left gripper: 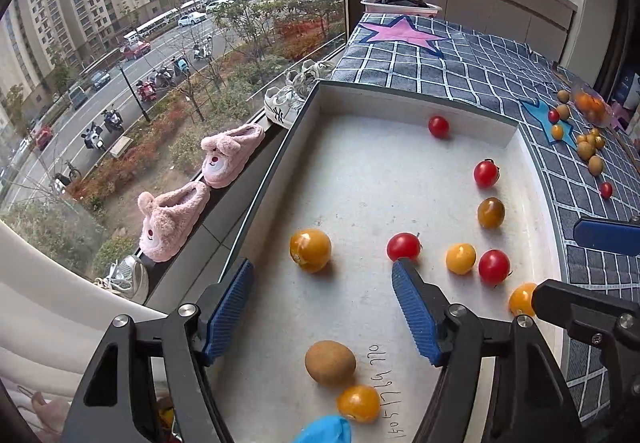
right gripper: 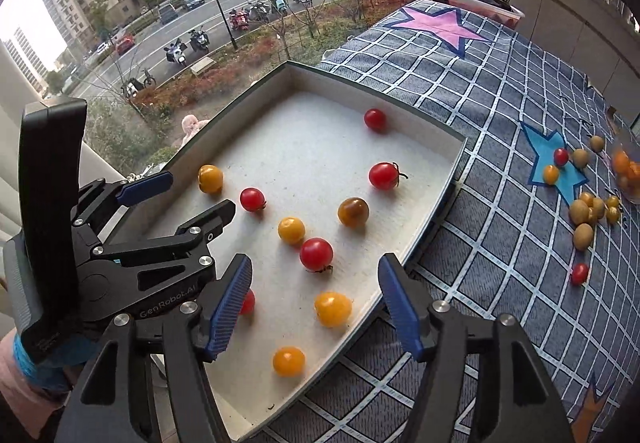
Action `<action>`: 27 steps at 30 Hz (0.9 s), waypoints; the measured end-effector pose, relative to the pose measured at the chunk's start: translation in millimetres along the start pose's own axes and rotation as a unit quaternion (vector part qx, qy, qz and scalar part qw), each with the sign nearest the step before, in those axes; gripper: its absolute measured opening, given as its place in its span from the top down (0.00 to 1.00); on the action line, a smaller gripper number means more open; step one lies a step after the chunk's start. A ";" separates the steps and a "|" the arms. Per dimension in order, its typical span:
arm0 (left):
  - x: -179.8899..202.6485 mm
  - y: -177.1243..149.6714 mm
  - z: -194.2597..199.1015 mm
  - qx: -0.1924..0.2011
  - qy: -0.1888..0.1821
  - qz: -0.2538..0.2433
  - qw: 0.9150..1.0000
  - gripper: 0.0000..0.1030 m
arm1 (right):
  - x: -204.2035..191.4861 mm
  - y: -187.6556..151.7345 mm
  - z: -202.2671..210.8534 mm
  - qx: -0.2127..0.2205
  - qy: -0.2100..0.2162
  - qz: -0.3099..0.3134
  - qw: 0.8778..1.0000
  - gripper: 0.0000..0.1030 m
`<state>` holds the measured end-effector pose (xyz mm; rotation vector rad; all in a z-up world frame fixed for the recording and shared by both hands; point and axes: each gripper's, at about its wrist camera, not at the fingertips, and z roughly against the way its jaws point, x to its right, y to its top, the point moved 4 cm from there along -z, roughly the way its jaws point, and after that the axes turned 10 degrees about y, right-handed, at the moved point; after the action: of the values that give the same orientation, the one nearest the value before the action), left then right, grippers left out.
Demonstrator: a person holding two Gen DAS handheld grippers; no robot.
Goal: Organize fruits
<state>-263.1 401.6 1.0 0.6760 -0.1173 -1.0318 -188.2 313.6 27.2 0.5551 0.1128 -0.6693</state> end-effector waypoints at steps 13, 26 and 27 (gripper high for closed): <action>-7.7 -18.5 40.6 0.002 0.001 0.015 1.000 0.00 | 7.9 -11.9 20.7 0.000 -0.008 -0.031 0.999 0.18; -9.8 -34.8 73.6 -0.036 0.031 0.003 0.999 0.00 | -10.0 -17.5 40.1 -0.009 -0.029 -0.014 0.999 0.01; -11.2 -35.8 75.6 -0.038 0.031 0.005 0.999 0.00 | -10.5 -18.6 39.7 -0.012 -0.027 -0.013 0.999 0.01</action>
<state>-325.9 364.0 43.0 0.6377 -0.0282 -1.0001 -210.9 286.8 55.5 0.5137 0.0774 -0.7077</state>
